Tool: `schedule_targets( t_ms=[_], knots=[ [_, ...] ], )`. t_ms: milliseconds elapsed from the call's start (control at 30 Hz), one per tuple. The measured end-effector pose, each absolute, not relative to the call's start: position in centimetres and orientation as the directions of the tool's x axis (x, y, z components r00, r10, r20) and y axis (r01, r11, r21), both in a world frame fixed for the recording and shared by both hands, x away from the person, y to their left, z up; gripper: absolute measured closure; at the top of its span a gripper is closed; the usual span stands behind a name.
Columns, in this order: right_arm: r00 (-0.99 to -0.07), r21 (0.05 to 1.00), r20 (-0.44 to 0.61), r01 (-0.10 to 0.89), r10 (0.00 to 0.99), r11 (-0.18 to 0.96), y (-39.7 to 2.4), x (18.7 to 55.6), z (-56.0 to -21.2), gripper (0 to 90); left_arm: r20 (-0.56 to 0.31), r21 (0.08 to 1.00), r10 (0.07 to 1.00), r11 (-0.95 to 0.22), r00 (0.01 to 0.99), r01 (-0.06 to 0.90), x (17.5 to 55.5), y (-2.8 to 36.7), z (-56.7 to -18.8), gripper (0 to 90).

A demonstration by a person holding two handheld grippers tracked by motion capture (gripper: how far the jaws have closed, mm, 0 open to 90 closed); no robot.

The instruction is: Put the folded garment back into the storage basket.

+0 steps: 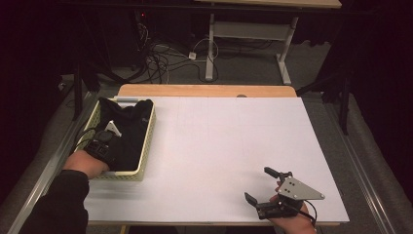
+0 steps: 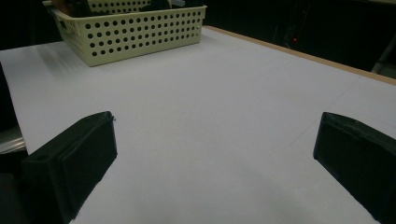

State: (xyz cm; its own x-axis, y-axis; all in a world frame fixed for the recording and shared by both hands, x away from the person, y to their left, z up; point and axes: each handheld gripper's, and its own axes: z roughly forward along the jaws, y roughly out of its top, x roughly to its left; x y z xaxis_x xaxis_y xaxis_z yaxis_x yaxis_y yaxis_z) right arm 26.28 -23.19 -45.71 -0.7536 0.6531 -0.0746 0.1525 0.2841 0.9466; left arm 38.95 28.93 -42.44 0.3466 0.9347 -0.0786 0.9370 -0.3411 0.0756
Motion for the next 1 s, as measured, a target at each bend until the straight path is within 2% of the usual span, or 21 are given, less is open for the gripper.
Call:
schedule_targets(
  t_ms=[133, 267, 400, 600, 800, 933, 1000],
  knots=[
    [-0.755, 0.947, -0.074, 0.152, 0.652, 0.283, -23.2, 26.3, -45.7, 0.1, -0.103, 0.052, 0.936, -0.334, 0.337, 0.941, 39.3, 28.9, -42.3, 74.5],
    [-0.755, 0.947, -0.073, 0.152, 0.652, 0.283, -23.2, 26.3, -45.7, 0.1, -0.133, 0.033, 0.934, -0.33, 0.332, 0.943, 39.5, 28.8, -41.8, 57.0],
    [-0.755, 0.947, -0.075, 0.15, 0.652, 0.283, -23.1, 26.2, -45.7, 0.1, -0.145, 0.022, 0.935, -0.324, 0.323, 0.946, 39.6, 28.4, -41.4, 44.3],
    [-0.758, 0.947, -0.083, 0.142, 0.647, 0.287, -23.0, 26.1, -45.6, 0.1, -0.133, 0.016, 0.94, -0.314, 0.314, 0.949, 39.6, 27.9, -40.9, 25.9],
    [-0.759, 0.948, -0.081, 0.141, 0.647, 0.285, -22.9, 26.0, -45.5, 0.1, -0.152, 0.011, 0.946, -0.288, 0.287, 0.957, 39.5, 27.6, -40.9, 13.0],
    [-0.758, 0.947, -0.085, 0.14, 0.647, 0.288, -22.9, 26.0, -45.5, 0.1, -0.149, -0.022, 0.952, -0.275, 0.269, 0.961, 39.6, 27.3, -41.0, 0.0],
    [-0.758, 0.947, -0.088, 0.138, 0.647, 0.29, -22.9, 26.0, -45.5, 0.1, -0.16, -0.032, 0.951, -0.272, 0.263, 0.962, 39.7, 27.1, -41.0, 0.0]
  ],
)
